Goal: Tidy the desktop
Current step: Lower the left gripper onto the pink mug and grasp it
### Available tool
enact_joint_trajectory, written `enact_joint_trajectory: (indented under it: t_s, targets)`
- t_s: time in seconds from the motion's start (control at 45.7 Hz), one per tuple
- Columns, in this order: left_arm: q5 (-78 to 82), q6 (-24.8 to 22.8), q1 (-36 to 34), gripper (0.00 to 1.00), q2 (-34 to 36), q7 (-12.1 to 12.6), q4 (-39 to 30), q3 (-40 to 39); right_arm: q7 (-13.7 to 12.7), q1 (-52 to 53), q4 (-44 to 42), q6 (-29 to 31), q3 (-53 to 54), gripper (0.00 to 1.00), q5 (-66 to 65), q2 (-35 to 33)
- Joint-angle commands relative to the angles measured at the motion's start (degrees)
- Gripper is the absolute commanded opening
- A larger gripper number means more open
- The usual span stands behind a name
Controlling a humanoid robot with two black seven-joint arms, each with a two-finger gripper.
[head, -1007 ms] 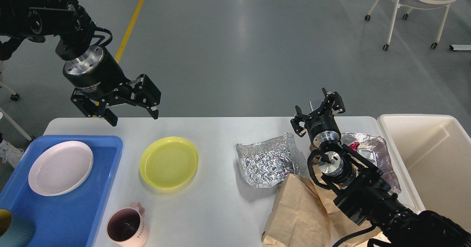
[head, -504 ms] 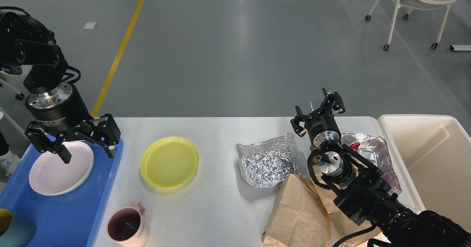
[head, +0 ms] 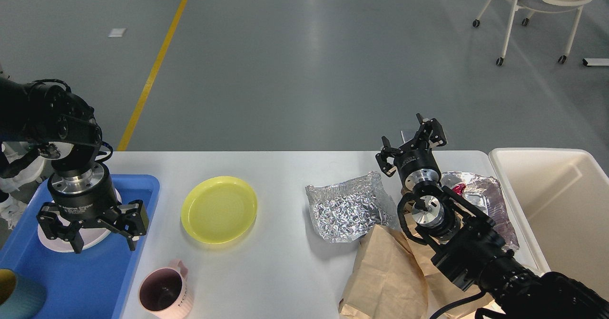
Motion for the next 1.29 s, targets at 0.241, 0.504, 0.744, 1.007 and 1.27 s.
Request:
enact_joint_trajectory:
  t_s: [0.241,0.504,0.744,1.007,1.27]
  targets:
    - [0.44,6.93,5.50,0.84,-0.18,5.54,-4.87,-2.74,0.00,-0.01,0.00,0.01,0.00,1.00,0.00,0.00]
    - [0.36,12.82,10.43,0.84,-2.20,5.54,-4.87,-3.53,0.00,-0.01,0.00,0.01,0.00,1.00,0.00,0.00]
    - [-0.43,17.12,12.97,0.84,-2.81,5.54,-4.78,-5.64,0.00,-0.01,0.00,0.01,0.00,1.00,0.00,0.00]
    - [-0.79,22.66,16.32,0.81,-3.87,5.45,-4.78,-7.22,0.00,-0.01,0.00,0.01,0.00,1.00,0.00,0.00]
    - [-1.49,26.62,19.13,0.69,-3.96,5.45,-4.34,-8.63,0.00,-0.01,0.00,0.01,0.00,1.00,0.00,0.00]
